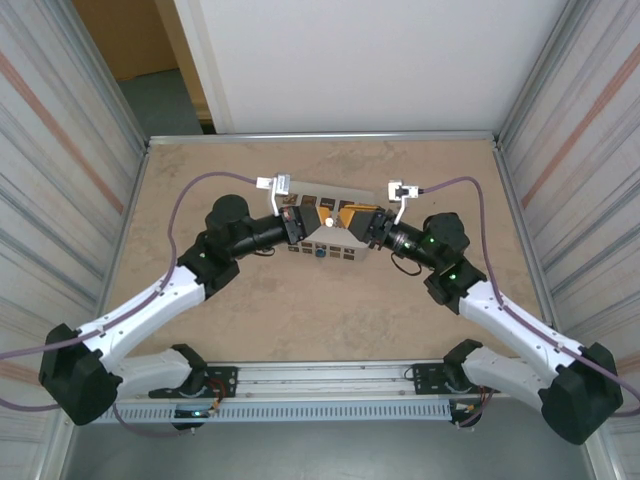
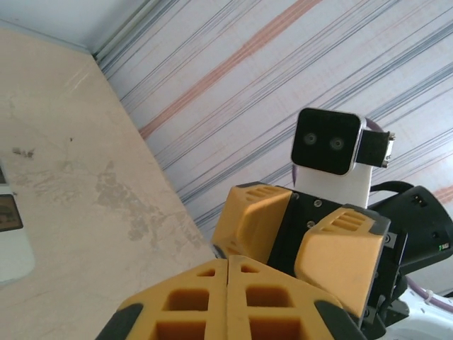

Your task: Unlock the padlock with the key

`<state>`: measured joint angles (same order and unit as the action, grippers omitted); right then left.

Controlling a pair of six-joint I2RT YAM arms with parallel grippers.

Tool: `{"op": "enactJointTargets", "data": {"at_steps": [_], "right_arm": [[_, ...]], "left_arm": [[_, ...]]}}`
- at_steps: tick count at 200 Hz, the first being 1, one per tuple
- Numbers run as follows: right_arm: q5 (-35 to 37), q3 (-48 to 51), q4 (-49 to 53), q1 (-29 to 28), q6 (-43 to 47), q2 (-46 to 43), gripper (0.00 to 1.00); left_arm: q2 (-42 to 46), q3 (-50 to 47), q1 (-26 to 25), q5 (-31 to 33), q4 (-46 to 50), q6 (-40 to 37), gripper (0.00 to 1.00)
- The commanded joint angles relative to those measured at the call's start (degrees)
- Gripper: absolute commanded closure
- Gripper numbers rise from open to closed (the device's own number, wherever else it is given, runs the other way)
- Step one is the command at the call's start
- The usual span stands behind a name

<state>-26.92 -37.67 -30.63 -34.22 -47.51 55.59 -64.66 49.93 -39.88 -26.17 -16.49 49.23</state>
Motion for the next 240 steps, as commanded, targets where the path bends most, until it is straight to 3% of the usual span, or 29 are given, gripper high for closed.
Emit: {"op": "enactJointTargets", "data": {"at_steps": [1,115,182,240], "right_arm": [[-4.5,-3.0,5.7,0.1,1.2,-1.7,0.64],[-5.1,-4.2,2.9,-3.8,-0.2,4.5,0.60],[-4.2,-4.9,2.4,-4.3,-0.4,5.8,0.71],[-4.3,-4.9,2.6,-4.2,-0.1,5.7,0.93]], "left_arm": [[2.3,2.1,-0.4,1.3,3.1,-3.4,1.00],[2.4,1.5,-0.4,1.3,2.1,-2.6,1.00],[2.4,1.2,-0.4,0.8,1.5,-2.5,1.00],[2.6,0.9,-0.4,0.8,1.8,-2.6,1.00]]}}
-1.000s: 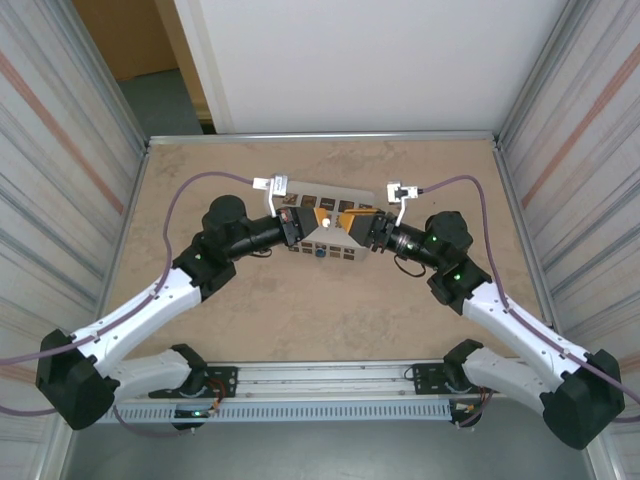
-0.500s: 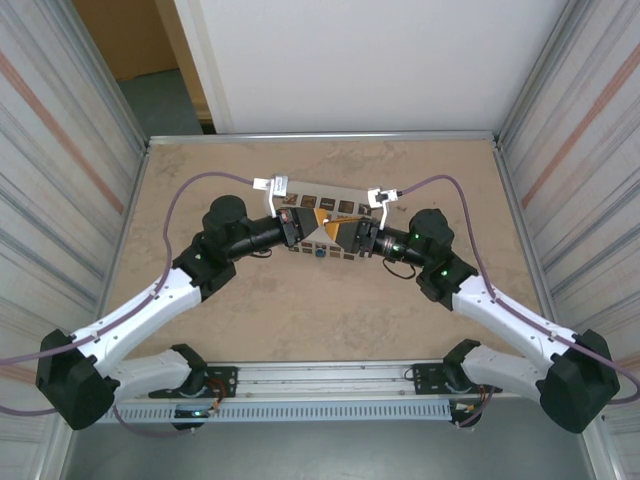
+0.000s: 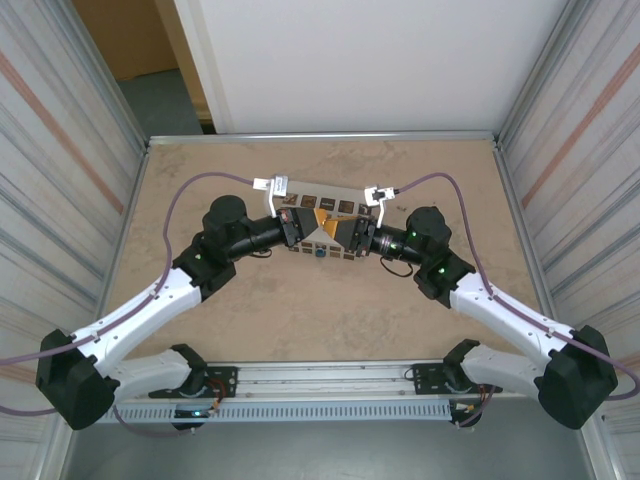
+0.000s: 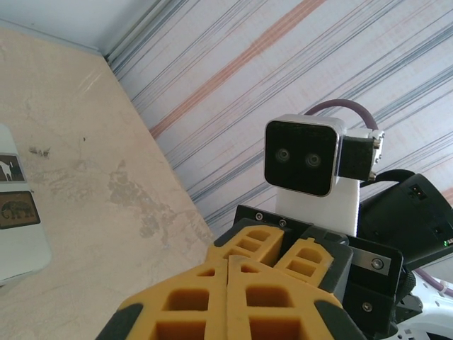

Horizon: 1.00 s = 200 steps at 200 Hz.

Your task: Unlock the padlock with the key

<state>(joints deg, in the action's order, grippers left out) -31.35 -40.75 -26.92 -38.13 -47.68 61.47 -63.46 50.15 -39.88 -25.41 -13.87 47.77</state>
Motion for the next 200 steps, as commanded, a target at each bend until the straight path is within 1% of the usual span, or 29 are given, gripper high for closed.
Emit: {"op": "enactJointTargets", "data": {"at_steps": [1,24,48,52,59,65,70,92,114,116,141,169,200], "right_arm": [[0.2,-1.7,-1.1,-0.3,0.1,-0.2,0.93],[0.0,-1.5,-0.1,-0.2,0.4,-0.8,1.00],[0.1,-1.3,2.0,0.0,1.1,-1.8,1.00],[0.0,-1.3,2.3,0.1,1.2,-1.9,1.00],[0.0,-1.3,3.1,0.1,1.5,-2.2,1.00],[0.1,-1.3,3.9,0.3,1.9,-2.6,1.00],[0.3,-1.3,4.6,0.4,2.3,-2.9,1.00],[0.6,-1.5,9.1,1.5,4.4,-4.3,1.00],[0.5,-1.6,13.7,3.1,7.1,-4.5,1.00],[0.4,-1.6,14.1,3.3,7.5,-5.7,1.00],[-0.5,-1.9,19.4,5.5,11.4,-6.1,1.00],[-2.1,-2.0,22.9,8.0,15.1,-5.1,1.00],[-3.7,-2.0,22.4,10.7,16.2,0.3,1.00]], "left_arm": [[1.4,0.7,-0.4,0.1,-0.8,-1.2,1.00],[1.7,0.5,-0.5,0.8,-0.5,-1.3,1.00],[2.0,0.6,-0.5,1.3,0.0,-1.6,1.00],[2.1,0.7,-0.4,1.4,0.2,-1.7,0.97],[2.3,0.8,-0.4,1.8,0.7,-2.0,0.88],[2.5,0.8,-0.4,2.3,1.3,-2.3,0.77],[2.8,1.0,-0.3,2.6,1.8,-2.5,0.70],[4.5,1.1,0.6,3.9,5.3,-3.8,0.53],[7.4,0.9,1.3,7.0,11.3,-6.5,0.40],[7.6,0.9,1.3,7.5,12.0,-6.9,0.39],[11.4,-0.3,1.3,13.6,20.4,-10.2,0.31],[14.6,-4.3,1.3,20.0,27.0,-10.2,0.25],[16.2,-10.8,1.3,22.1,28.6,-9.9,0.23]]}}
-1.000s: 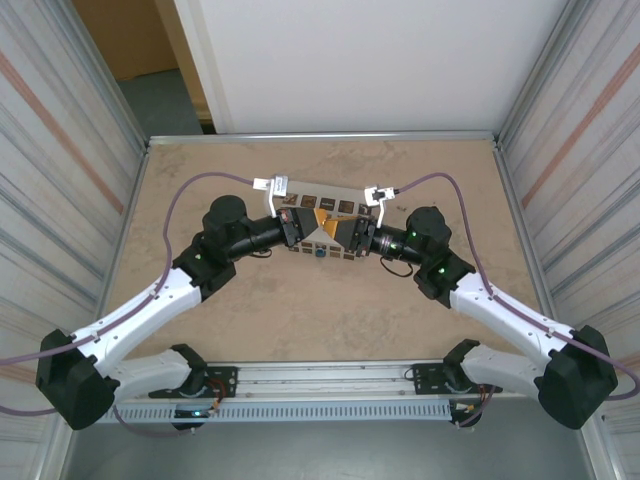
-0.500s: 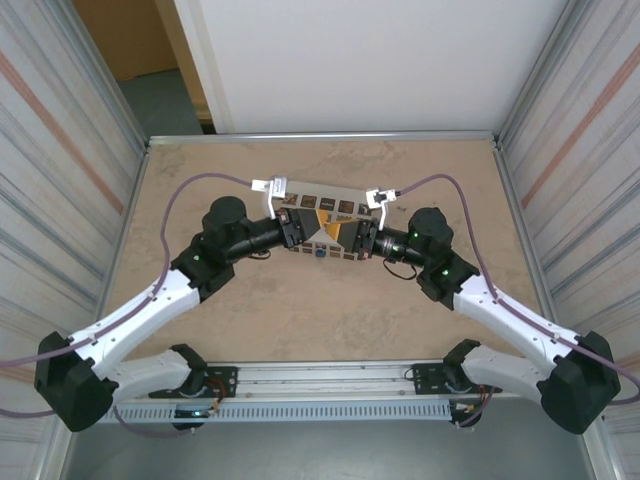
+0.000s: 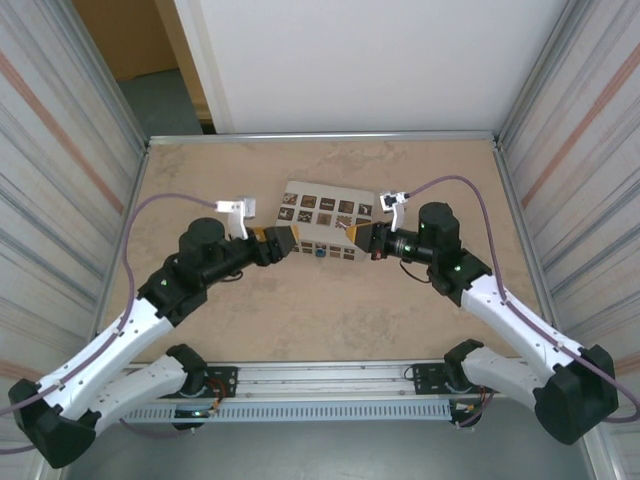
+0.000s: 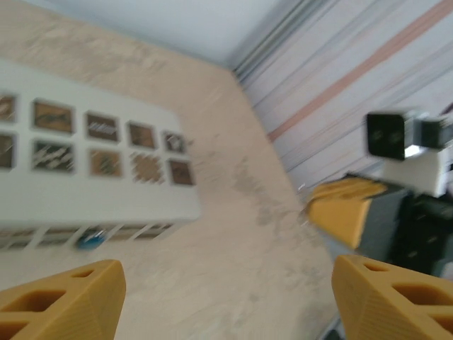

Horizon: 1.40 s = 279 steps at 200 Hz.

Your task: Unlock the padlock with the key

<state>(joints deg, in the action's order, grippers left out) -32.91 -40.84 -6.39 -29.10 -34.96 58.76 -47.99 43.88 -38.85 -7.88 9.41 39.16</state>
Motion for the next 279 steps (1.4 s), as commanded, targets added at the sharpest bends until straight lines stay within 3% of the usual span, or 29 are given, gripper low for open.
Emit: {"op": "enactJointTargets", "data": {"at_steps": [1,66,101,161,213,279], "right_arm": [[-2.2,-1.9,1.7,1.8,3.5,3.2,1.00],[-4.2,-3.2,-6.3,6.5,-0.7,18.0,1.00],[-5.3,-5.0,-9.5,7.8,-2.7,25.5,1.00],[-6.8,-8.6,-12.0,8.4,-3.3,34.8,1.00],[-8.5,-8.7,-13.8,8.6,-3.5,39.6,1.00],[-7.5,-4.2,-12.6,7.3,-1.8,39.3,1.00]], "left_arm": [[0.8,-4.7,0.3,4.5,5.3,-1.3,0.23],[-2.1,-16.0,0.3,3.9,-7.3,-2.8,0.17],[-5.9,-17.4,0.4,4.3,-12.7,-3.6,0.08],[-16.1,-17.6,2.2,0.7,-23.4,-2.9,0.08],[-22.6,-16.4,4.1,0.0,-27.0,-0.6,0.07],[-29.2,-15.6,6.3,-2.7,-31.8,1.5,0.08]]}}
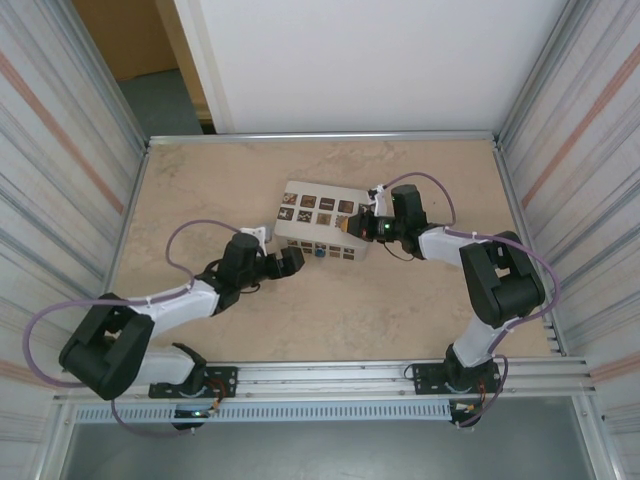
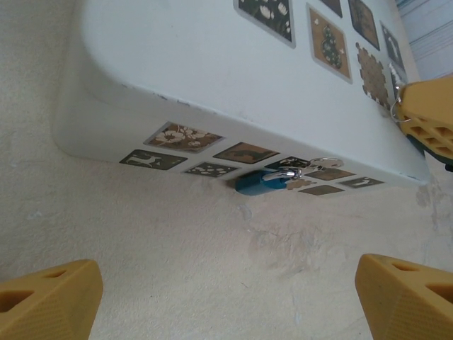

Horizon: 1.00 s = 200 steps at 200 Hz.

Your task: Unlock the padlock with the key

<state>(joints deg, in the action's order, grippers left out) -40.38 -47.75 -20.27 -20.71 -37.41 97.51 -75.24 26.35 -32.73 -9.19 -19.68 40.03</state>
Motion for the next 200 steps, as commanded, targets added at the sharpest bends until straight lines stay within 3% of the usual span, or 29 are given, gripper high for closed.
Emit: {"op": "enactJointTargets", "data": {"at_steps": [1,109,200], "right_arm": [[0.0,2.8,1.3,-1.1,0.7,0.6,1.00],[2.3,6.2,-0.6,-4.9,-2.2,-2.8,1.00],[4.5,5.3,-0.4,-6.6,-3.1,-3.4,1.00]], "left_arm": [[-2.1,2.0,0.2,-1.4,-2.8,0.7,0.08],[-13.4,11.4,4.7,-7.4,-5.6,-1.4,0.10],[-10.2,10.4,5.4,-11.2,-0.5,-8.4,0.17]]}}
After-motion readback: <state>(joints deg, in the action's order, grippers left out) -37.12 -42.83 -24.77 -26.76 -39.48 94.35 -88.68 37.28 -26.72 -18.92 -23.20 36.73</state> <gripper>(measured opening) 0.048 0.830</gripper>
